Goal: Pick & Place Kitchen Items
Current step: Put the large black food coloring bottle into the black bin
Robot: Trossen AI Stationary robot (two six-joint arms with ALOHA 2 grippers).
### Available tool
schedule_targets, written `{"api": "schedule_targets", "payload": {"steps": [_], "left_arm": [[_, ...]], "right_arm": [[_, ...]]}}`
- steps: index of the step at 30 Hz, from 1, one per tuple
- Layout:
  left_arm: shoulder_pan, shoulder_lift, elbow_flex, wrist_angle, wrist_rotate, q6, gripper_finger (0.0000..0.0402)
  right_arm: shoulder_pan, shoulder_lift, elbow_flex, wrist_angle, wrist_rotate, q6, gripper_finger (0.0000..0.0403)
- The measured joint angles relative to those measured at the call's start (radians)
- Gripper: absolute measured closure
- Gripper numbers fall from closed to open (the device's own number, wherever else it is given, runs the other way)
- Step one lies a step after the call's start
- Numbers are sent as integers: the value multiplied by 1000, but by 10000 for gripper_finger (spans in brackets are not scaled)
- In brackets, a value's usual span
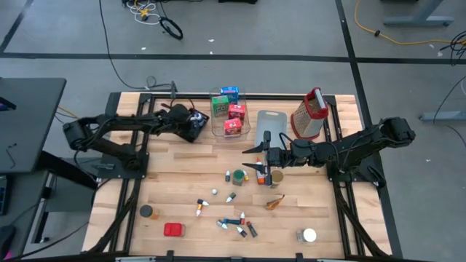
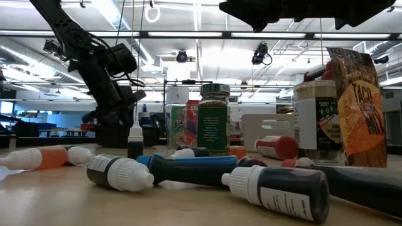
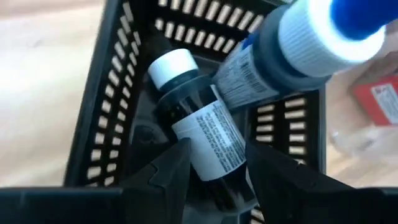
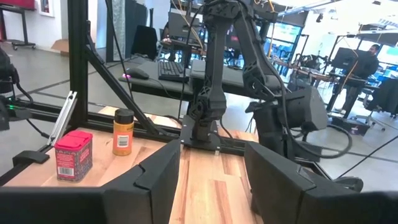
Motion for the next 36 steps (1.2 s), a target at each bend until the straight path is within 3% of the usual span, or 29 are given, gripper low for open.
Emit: {"api": "schedule_targets", "payload": {"steps": [7,15,18,22,26,33,36], "left_arm": [[5,49,6,57,42,44,238],[4,39,52,-12,57,428,238],[3,40,57,-14,20,580,238],[4,40,57,-34,-85,671,237],[4,41,64,-68,-139,771,218],[4,42,123,-132,-104,802,164],[17,42,125,-130,-33,803,145]], "right_arm": [[0,0,0,-3,0,0,211],[0,0,0,-9,0,0,211],[0,0,0,-15,0,3,211],[0,0,0,-20,0,3,211],[0,0,0,-25,0,2,211],[0,0,0,-33,0,-5,211],[0,0,0,-33,0,-5,211]]}}
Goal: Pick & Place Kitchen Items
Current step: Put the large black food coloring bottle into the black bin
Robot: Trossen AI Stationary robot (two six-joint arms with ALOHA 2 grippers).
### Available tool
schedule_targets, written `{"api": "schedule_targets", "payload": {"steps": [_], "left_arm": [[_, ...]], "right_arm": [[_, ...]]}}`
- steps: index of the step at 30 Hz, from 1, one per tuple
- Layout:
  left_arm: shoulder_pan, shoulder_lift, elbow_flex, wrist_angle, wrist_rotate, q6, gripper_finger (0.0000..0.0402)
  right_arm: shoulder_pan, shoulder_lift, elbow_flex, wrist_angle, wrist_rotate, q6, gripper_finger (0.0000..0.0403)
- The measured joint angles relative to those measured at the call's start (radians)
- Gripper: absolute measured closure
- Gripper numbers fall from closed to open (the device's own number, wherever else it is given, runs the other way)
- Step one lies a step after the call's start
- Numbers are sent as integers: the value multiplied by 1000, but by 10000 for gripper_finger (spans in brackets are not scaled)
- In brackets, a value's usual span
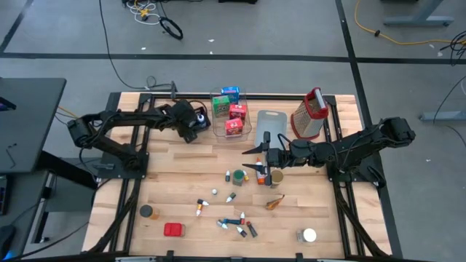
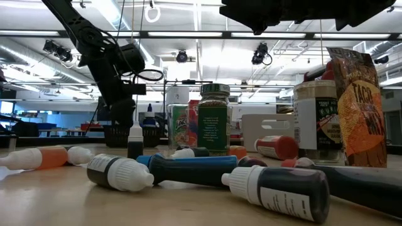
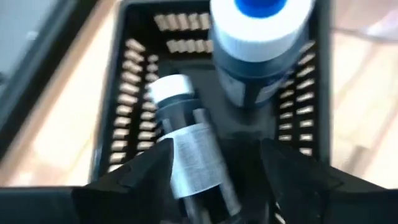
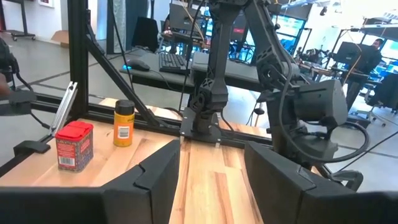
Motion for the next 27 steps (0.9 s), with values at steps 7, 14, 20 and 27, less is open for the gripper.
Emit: {"api": "schedule_targets", "payload": {"steps": [7,14,20,27], "left_arm": [[60,0,-7,18,-46,-45,132],[126,0,-7,19,70,-75,143],[129,0,-45,66,89,-54,153],[129,1,-51,67,98,-70,153]], "right_arm": [[0,0,0,-7,0,0,211],[0,0,0,-7,0,0,211],[0,0,0,-6,0,0,211],[0,0,0,-6,0,0,211]]}}
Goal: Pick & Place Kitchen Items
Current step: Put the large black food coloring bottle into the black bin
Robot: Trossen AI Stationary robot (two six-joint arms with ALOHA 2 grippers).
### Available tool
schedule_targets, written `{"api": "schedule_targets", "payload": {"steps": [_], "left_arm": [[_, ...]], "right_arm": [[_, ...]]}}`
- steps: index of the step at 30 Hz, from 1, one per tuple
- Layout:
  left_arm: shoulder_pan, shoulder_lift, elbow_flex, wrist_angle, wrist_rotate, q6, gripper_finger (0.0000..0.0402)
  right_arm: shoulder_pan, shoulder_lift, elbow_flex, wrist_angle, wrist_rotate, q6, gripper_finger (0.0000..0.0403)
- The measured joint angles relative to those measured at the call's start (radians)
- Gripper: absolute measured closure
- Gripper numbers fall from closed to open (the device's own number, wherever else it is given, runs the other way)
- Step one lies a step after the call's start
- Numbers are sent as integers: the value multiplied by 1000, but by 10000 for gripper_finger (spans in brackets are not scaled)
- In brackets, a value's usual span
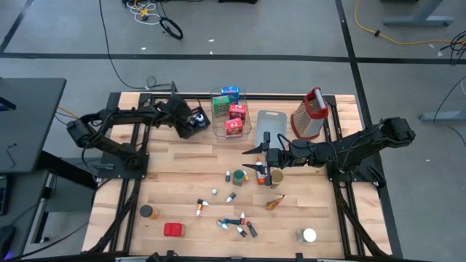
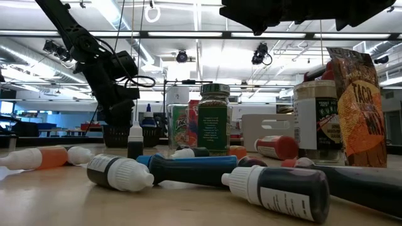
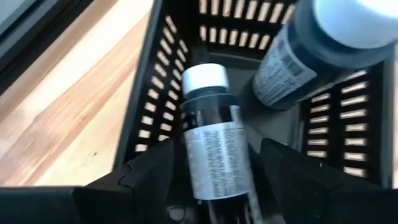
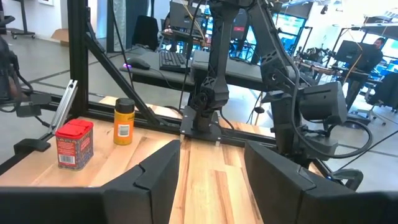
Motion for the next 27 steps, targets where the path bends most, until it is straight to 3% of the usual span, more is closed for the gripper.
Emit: {"api": "schedule_targets", "payload": {"steps": [12,22,27], "left_arm": [[0,124,16,63,-4,-52,159],[0,130,53,74,-26,-48,248],[0,129,53,71,-42,-56,260]], "right_arm": [[0,0,0,0,0,0,211],[0,0,0,-2,1,0,211],[0,0,0,-7,0,0,211]]}}
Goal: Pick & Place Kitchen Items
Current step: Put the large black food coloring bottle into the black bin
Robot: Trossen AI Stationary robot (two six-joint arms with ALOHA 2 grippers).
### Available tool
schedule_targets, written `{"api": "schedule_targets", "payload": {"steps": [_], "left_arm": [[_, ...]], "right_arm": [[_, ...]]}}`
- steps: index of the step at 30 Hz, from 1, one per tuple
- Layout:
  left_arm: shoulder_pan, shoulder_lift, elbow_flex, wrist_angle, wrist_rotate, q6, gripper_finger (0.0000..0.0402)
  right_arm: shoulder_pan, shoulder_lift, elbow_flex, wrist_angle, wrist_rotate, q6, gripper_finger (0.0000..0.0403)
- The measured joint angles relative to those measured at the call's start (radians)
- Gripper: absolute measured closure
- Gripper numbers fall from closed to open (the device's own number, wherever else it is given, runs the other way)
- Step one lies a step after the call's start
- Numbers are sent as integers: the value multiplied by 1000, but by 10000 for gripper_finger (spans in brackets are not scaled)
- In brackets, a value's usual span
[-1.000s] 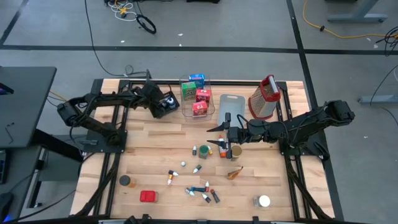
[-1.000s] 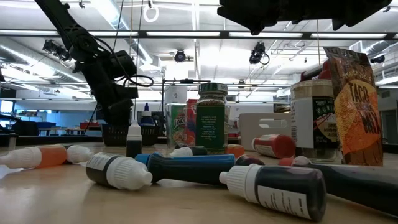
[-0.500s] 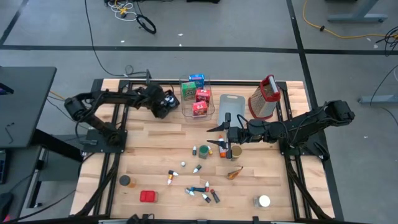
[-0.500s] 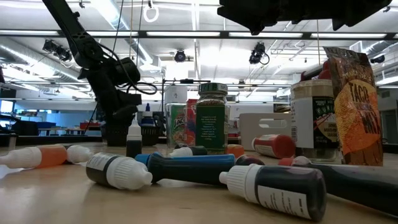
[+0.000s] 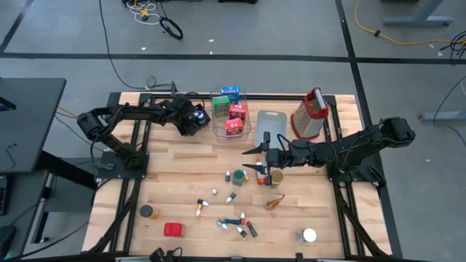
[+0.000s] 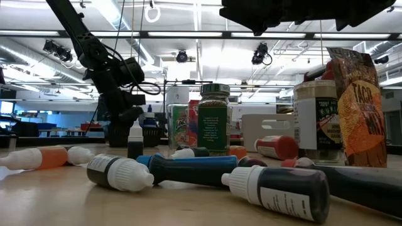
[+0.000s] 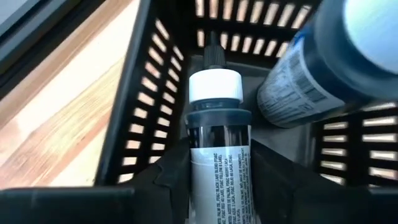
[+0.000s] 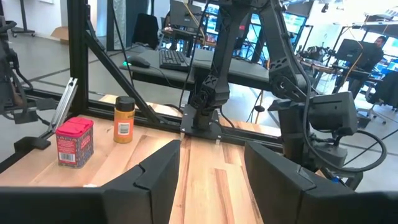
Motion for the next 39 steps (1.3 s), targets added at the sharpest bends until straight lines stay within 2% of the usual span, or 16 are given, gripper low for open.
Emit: {"api": "schedule_targets", "payload": {"steps": [5,14,20,26,29,32,36,39], "left_arm": [[0,-1,0,3,-4,-36,248],[0,-40,1,6,-5,-66,253],[0,-205,2,-23,-16,-98,245],[0,-442,-28,-39,-56,-125,251],[-6,-567,-94,56,-52,-167,250],[-33,-663,-223,268,-50,-214,246],[-87,-689,-453,656,-24,-263,245],[-112,-690,-578,892,-22,-281,245]], "right_arm": [[0,0,0,0,0,0,211],[0,0,0,0,0,0,211],[0,0,0,0,-1,5,211],[0,0,0,-13,-1,9,211],[0,0,0,-13,-1,11,211],[0,0,0,-13,-1,25,211],[0,0,0,-9,-1,26,211],[0,0,0,-3,-1,23,211]]}}
